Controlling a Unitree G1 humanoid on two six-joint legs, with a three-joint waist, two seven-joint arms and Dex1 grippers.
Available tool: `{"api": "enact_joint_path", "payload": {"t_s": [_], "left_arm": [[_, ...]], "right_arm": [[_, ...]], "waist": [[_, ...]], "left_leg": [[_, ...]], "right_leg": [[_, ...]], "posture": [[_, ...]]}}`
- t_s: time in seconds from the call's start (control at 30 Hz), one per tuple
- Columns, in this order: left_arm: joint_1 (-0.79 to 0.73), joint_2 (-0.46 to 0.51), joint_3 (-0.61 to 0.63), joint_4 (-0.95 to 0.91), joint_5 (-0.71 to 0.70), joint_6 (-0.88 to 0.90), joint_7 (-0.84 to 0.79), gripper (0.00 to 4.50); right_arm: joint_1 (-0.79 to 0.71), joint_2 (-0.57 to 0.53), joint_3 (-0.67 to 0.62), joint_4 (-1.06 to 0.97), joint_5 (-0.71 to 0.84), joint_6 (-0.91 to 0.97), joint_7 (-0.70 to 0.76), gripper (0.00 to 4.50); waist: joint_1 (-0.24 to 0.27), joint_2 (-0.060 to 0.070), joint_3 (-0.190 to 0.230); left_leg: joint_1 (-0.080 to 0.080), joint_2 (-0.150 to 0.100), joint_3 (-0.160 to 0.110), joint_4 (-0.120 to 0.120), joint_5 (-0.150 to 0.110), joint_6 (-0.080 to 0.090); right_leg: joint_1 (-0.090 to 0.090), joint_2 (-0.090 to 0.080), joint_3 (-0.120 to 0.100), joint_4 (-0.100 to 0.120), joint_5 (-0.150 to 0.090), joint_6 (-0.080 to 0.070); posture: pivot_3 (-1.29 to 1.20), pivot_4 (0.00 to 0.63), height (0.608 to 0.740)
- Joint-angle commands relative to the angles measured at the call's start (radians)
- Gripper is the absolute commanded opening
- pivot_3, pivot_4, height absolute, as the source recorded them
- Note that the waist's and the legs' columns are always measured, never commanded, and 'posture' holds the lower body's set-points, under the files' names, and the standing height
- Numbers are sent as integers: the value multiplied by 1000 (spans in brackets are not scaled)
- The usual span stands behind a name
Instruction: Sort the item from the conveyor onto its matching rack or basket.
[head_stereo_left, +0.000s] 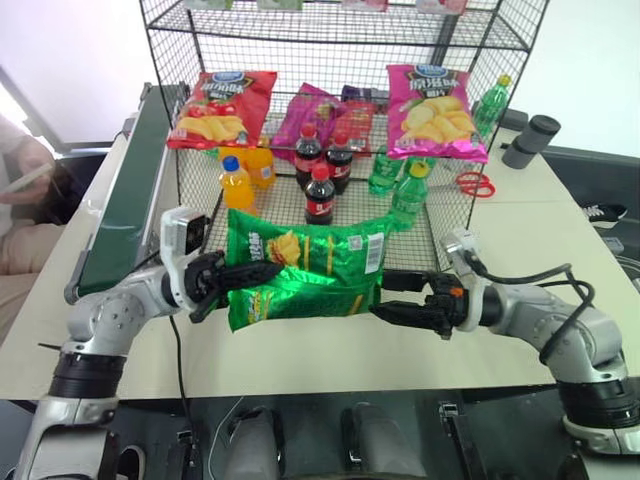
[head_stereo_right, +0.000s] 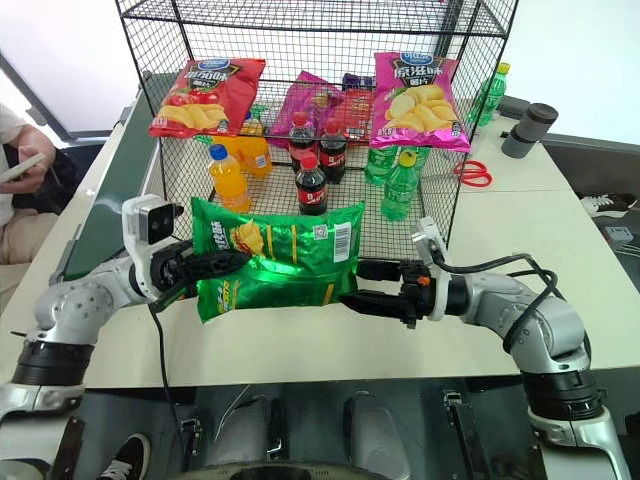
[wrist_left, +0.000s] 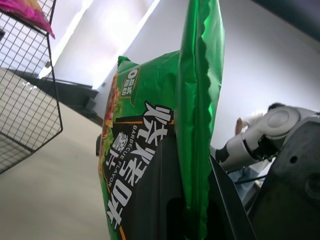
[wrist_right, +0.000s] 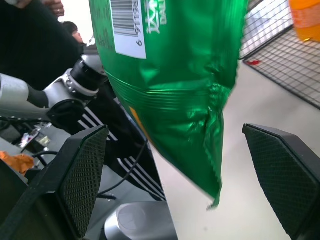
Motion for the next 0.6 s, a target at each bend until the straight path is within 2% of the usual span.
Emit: {"api": "enact_joint_path", "payload": {"t_s": [0.03, 0.23, 0.27, 0.33, 0.57, 0.6], "left_arm": [[-52, -18, 66, 43, -37, 36, -3, 96], [-70, -15, 78, 60, 0, 60, -25, 96], [-70, -16, 79, 64, 8, 56, -25, 35], [-65, -11, 69, 67, 41, 37, -40, 0], [-65, -27, 77, 93, 112, -15, -54, 0], [-65, -23, 74, 96, 127, -26, -62, 0]], "right_arm": [[-51, 45, 22, -9, 1, -6, -46, 4500], [-76, 57, 40, 15, 5, 3, -36, 4500], [-77, 56, 40, 20, 4, 8, -40, 4245], [-80, 55, 37, 27, 1, 6, -41, 3574], [-80, 46, 37, 33, -4, 10, -32, 113], [-81, 47, 35, 35, -7, 5, -33, 19]], "waist": [[0, 0, 0], [3, 0, 0], [3, 0, 0], [2, 0, 0], [1, 0, 0], [1, 0, 0]], "left_leg": [[0, 0, 0, 0, 0, 0], [-1, 0, 0, 0, 0, 0], [-1, 0, 0, 0, 0, 0], [-1, 0, 0, 0, 0, 0], [-1, 0, 0, 0, 0, 0], [-1, 0, 0, 0, 0, 0]], "right_leg": [[0, 0, 0, 0, 0, 0], [0, 0, 0, 0, 0, 0], [0, 0, 0, 0, 0, 1], [0, 0, 0, 0, 0, 1], [0, 0, 0, 0, 0, 1], [0, 0, 0, 0, 0, 1]], "posture": [[0, 150, 740], [0, 150, 740], [0, 150, 740], [0, 150, 740], [0, 150, 740], [0, 150, 740]]}}
